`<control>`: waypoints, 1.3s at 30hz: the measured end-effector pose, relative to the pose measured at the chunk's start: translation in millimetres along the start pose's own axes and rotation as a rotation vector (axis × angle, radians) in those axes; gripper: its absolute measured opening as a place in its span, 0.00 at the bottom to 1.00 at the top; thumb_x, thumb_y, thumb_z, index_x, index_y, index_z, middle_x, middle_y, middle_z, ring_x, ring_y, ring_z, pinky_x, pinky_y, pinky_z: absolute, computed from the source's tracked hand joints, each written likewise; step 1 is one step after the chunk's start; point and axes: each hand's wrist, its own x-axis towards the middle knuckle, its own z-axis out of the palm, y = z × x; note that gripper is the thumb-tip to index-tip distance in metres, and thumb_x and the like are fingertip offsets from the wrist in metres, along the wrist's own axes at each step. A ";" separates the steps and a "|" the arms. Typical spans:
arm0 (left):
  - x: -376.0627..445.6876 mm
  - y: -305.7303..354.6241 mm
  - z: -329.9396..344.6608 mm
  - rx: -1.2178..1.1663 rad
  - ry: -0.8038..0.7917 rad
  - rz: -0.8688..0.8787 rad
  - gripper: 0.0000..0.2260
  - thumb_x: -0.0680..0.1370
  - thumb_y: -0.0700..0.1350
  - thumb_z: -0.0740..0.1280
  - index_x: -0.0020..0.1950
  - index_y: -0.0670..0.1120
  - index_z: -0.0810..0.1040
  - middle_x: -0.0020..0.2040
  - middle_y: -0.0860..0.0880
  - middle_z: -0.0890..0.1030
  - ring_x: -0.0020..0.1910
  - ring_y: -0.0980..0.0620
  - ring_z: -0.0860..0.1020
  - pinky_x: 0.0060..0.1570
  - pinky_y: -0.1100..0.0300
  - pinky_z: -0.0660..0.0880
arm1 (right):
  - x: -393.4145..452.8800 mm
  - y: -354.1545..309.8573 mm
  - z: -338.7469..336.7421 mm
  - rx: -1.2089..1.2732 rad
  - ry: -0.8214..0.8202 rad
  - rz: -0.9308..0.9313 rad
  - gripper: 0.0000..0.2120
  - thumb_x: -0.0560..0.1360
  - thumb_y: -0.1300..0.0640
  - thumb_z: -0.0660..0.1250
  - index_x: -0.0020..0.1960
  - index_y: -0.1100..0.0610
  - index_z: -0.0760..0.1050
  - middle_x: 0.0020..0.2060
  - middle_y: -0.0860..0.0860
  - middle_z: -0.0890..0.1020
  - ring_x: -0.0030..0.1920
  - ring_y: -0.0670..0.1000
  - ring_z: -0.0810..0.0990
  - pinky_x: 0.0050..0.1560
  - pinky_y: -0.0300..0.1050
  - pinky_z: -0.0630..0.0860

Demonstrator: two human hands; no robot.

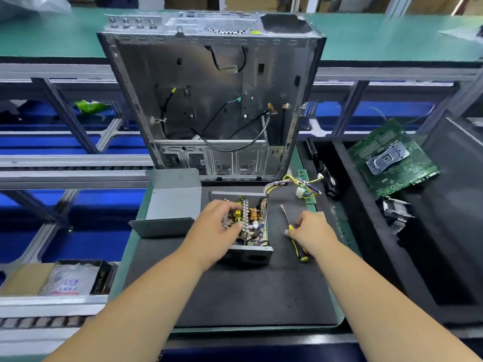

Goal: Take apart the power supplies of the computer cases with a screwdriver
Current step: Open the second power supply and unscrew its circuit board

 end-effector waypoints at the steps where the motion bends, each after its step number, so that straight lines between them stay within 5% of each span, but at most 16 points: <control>1: 0.7 2.7 3.7 0.009 -0.008 -0.011 0.14 0.78 0.47 0.68 0.62 0.58 0.76 0.60 0.60 0.71 0.60 0.64 0.69 0.56 0.79 0.59 | 2.0 2.4 1.1 -0.009 -0.007 -0.001 0.21 0.71 0.44 0.75 0.55 0.54 0.73 0.40 0.47 0.71 0.54 0.57 0.80 0.49 0.46 0.75; 3: 2.0 6.6 10.3 0.039 -0.022 -0.029 0.13 0.78 0.48 0.68 0.61 0.58 0.76 0.59 0.59 0.72 0.60 0.62 0.70 0.56 0.79 0.60 | 6.7 5.8 0.6 -0.032 -0.026 -0.016 0.16 0.72 0.47 0.73 0.54 0.53 0.73 0.38 0.45 0.68 0.52 0.56 0.78 0.47 0.46 0.73; 5: 4.1 9.4 15.1 0.090 -0.036 -0.045 0.14 0.77 0.50 0.69 0.63 0.57 0.76 0.59 0.58 0.72 0.62 0.59 0.70 0.60 0.71 0.64 | 12.3 5.9 -2.9 0.015 -0.066 -0.040 0.08 0.74 0.50 0.67 0.51 0.51 0.72 0.40 0.47 0.75 0.49 0.54 0.77 0.45 0.46 0.71; 7: 5.4 11.7 17.6 0.169 -0.068 -0.045 0.18 0.76 0.56 0.70 0.65 0.56 0.75 0.60 0.58 0.73 0.63 0.57 0.70 0.62 0.62 0.67 | 18.4 3.3 -6.3 0.224 -0.108 -0.065 0.02 0.76 0.53 0.61 0.48 0.51 0.69 0.42 0.49 0.79 0.43 0.52 0.81 0.42 0.45 0.72; 10: 6.3 17.2 18.1 0.242 -0.152 -0.001 0.29 0.68 0.69 0.66 0.66 0.59 0.75 0.62 0.60 0.72 0.64 0.58 0.71 0.65 0.58 0.69 | 24.8 -8.5 -12.8 0.617 -0.177 -0.086 0.06 0.76 0.57 0.55 0.49 0.53 0.70 0.40 0.52 0.75 0.36 0.53 0.81 0.45 0.49 0.75; 14: 10.4 22.4 17.6 0.229 -0.219 0.000 0.32 0.61 0.73 0.66 0.62 0.62 0.76 0.62 0.62 0.71 0.65 0.59 0.71 0.66 0.53 0.70 | 32.6 -30.2 -19.2 0.819 -0.210 -0.110 0.05 0.72 0.52 0.62 0.43 0.54 0.71 0.34 0.52 0.73 0.32 0.54 0.69 0.41 0.49 0.66; 18: 12.5 23.6 16.0 0.235 -0.238 -0.006 0.33 0.59 0.73 0.69 0.61 0.61 0.77 0.63 0.61 0.71 0.65 0.57 0.71 0.65 0.52 0.71 | 43.0 -53.8 -14.3 0.930 -0.206 -0.013 0.12 0.77 0.47 0.69 0.46 0.56 0.75 0.42 0.52 0.80 0.29 0.51 0.69 0.34 0.45 0.68; 22: 14.1 23.2 15.8 0.255 -0.226 -0.002 0.32 0.59 0.72 0.69 0.58 0.59 0.77 0.63 0.59 0.72 0.64 0.57 0.72 0.65 0.52 0.70 | 52.5 -68.4 -11.3 0.973 -0.243 0.113 0.19 0.73 0.41 0.74 0.44 0.56 0.75 0.38 0.52 0.78 0.30 0.51 0.69 0.32 0.45 0.69; 27: 13.6 17.9 17.3 0.236 -0.196 -0.010 0.27 0.58 0.71 0.71 0.52 0.59 0.77 0.60 0.62 0.73 0.62 0.59 0.73 0.63 0.53 0.71 | 61.4 -66.9 -1.5 1.072 -0.283 0.106 0.24 0.73 0.53 0.76 0.63 0.64 0.75 0.41 0.57 0.76 0.28 0.50 0.65 0.32 0.45 0.66; 32: 9.5 14.1 18.9 0.194 -0.157 -0.044 0.21 0.57 0.70 0.72 0.40 0.58 0.79 0.58 0.69 0.71 0.60 0.67 0.71 0.61 0.59 0.70 | 59.8 -50.4 -0.6 1.144 -0.306 0.171 0.15 0.73 0.53 0.76 0.53 0.62 0.80 0.45 0.57 0.80 0.27 0.50 0.64 0.34 0.45 0.66; 39: 7.7 17.4 22.8 0.192 -0.176 -0.062 0.20 0.58 0.71 0.72 0.35 0.56 0.81 0.59 0.69 0.70 0.61 0.66 0.71 0.62 0.58 0.70 | 36.1 -31.9 1.6 1.083 -0.183 0.004 0.17 0.73 0.49 0.76 0.39 0.56 0.71 0.26 0.51 0.67 0.28 0.51 0.64 0.32 0.43 0.62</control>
